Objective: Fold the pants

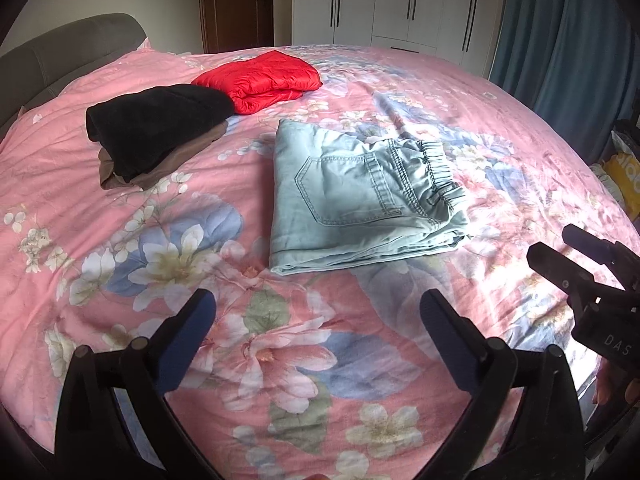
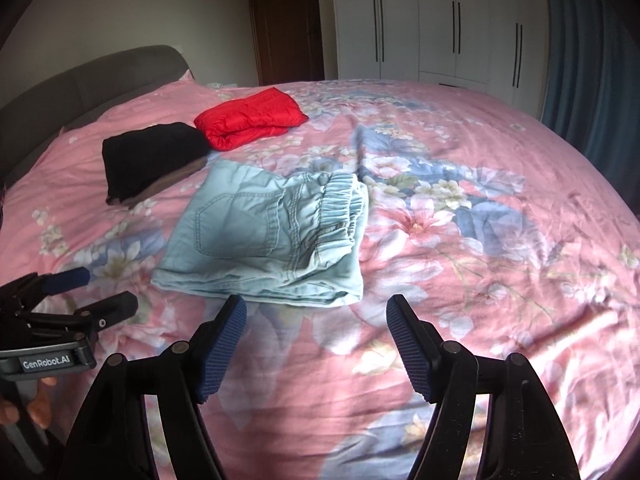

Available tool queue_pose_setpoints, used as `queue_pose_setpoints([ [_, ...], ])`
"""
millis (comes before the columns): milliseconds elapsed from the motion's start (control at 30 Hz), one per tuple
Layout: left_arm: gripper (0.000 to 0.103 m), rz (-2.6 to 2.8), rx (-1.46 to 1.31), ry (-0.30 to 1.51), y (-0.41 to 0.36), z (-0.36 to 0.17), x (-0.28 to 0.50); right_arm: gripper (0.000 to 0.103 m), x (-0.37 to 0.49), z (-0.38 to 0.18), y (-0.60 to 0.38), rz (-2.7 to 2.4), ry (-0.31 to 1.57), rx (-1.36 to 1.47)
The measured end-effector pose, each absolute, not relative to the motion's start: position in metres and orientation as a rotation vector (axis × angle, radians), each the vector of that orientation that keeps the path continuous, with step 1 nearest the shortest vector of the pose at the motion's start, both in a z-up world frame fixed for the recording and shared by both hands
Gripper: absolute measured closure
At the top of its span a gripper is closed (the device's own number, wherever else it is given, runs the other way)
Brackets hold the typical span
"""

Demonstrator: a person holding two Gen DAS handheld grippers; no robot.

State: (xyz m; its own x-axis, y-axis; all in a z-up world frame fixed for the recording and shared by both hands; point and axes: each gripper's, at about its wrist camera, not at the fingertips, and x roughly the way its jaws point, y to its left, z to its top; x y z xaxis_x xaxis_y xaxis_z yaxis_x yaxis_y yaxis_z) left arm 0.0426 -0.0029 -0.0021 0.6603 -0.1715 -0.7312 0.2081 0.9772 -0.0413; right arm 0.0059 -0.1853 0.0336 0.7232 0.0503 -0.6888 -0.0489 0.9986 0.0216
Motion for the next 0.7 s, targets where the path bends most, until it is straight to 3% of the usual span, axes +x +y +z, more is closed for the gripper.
queue_pose_setpoints([
  [200, 0.001, -0.204, 0.048, 0.796, -0.004, 0.014, 0.023, 0.018, -0.018, 0.052, -0.183, 0.058, 0.715, -0.016],
  [267, 0.001, -0.203, 0.049, 0.794, -0.004, 0.017, 0.018, 0.008, -0.025, 0.058, -0.181, 0.061, 0.7, -0.022],
  [700, 0.001, -0.203, 0.067, 0.759, -0.009, 0.035, -0.004, 0.006, -0.048, 0.08, -0.177, 0.072, 0.63, -0.04],
])
